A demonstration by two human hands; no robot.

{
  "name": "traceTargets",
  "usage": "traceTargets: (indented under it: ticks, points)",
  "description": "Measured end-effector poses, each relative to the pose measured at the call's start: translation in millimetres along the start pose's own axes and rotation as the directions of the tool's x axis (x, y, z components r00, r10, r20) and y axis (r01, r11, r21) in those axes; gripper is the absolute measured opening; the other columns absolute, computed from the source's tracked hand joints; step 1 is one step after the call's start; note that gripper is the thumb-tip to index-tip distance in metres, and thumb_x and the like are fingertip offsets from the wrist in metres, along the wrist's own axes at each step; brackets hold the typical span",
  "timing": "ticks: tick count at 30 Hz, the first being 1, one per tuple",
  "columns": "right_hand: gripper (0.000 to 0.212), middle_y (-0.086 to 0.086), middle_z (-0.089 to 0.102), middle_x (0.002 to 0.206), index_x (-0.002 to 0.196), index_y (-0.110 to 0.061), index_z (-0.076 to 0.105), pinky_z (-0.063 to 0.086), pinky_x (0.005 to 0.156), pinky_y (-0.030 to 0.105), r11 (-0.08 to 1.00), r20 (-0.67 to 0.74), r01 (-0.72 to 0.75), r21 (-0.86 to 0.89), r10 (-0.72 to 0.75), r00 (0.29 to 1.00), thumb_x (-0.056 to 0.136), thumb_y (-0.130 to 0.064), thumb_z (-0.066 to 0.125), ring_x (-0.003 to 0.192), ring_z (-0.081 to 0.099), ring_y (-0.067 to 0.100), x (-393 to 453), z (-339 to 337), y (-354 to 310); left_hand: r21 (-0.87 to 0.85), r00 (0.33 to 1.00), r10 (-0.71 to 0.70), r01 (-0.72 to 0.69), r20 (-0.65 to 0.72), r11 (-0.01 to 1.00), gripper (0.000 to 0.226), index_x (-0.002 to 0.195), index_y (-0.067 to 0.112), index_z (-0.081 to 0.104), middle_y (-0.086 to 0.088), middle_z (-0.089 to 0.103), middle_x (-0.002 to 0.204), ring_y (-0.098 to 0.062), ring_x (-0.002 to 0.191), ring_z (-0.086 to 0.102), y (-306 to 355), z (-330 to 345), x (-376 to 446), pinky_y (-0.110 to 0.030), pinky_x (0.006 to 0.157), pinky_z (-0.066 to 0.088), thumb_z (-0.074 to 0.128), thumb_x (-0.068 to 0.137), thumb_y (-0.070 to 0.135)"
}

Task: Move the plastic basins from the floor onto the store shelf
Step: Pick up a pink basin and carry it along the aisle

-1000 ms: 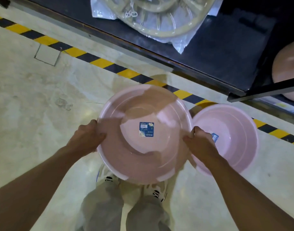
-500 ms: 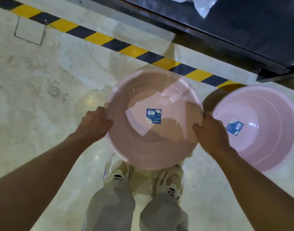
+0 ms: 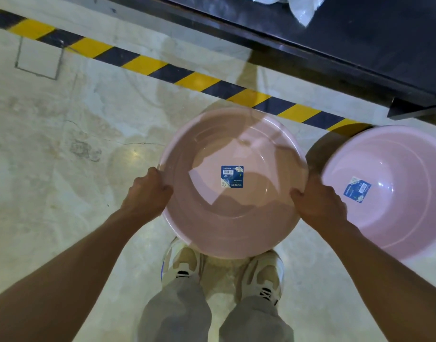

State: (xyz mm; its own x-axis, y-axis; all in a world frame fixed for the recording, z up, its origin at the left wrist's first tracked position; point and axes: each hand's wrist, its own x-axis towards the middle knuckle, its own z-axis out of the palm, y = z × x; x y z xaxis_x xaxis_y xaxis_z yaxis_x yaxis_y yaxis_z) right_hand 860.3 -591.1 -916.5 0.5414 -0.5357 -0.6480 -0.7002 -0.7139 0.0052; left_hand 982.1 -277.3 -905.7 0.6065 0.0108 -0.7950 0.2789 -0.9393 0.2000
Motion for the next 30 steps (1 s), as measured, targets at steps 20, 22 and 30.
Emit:
traceTargets:
  ticks: [20, 22, 30]
  points:
    - [0.026, 0.007, 0.056, 0.083, 0.101, -0.018, 0.048, 0.042, 0.071, 0.038, 0.94, 0.041, -0.214, 0.265, 0.21, 0.977, 0.088, -0.041, 0.046, 0.081, 0.056, 0.034, -140, -141, 71, 0.123, 0.976, 0.216, -0.213, -0.013, 0.969, 0.026, 0.085, 0.008, 0.051, -0.018, 0.066, 0.086, -0.042, 0.077, 0.069, 113, -110, -142, -0.051, 0.074, 0.06, 0.064, 0.088, 0.03]
    - [0.027, 0.004, 0.051, 0.081, 0.104, -0.017, 0.048, 0.038, 0.069, 0.037, 0.937, 0.015, -0.229, 0.264, 0.233, 0.972, 0.091, -0.04, 0.046, 0.078, 0.052, 0.032, -154, -153, 90, 0.177, 0.968, 0.252, -0.249, 0.003, 0.952, 0.032, 0.09, 0.008, 0.052, -0.019, 0.068, 0.093, -0.045, 0.08, 0.07, 141, -112, -157, -0.051, 0.078, 0.059, 0.064, 0.089, 0.038]
    - [0.021, 0.002, 0.051, 0.075, 0.097, -0.02, 0.049, 0.038, 0.066, 0.035, 0.85, -0.053, -0.357, 0.388, 0.407, 0.912, 0.089, -0.04, 0.047, 0.072, 0.051, 0.031, -196, -182, 186, 0.234, 0.944, 0.318, -0.329, 0.084, 0.915, 0.024, 0.104, 0.011, 0.061, -0.016, 0.073, 0.093, -0.034, 0.073, 0.074, 247, -74, -207, -0.045, 0.078, 0.061, 0.062, 0.089, 0.029]
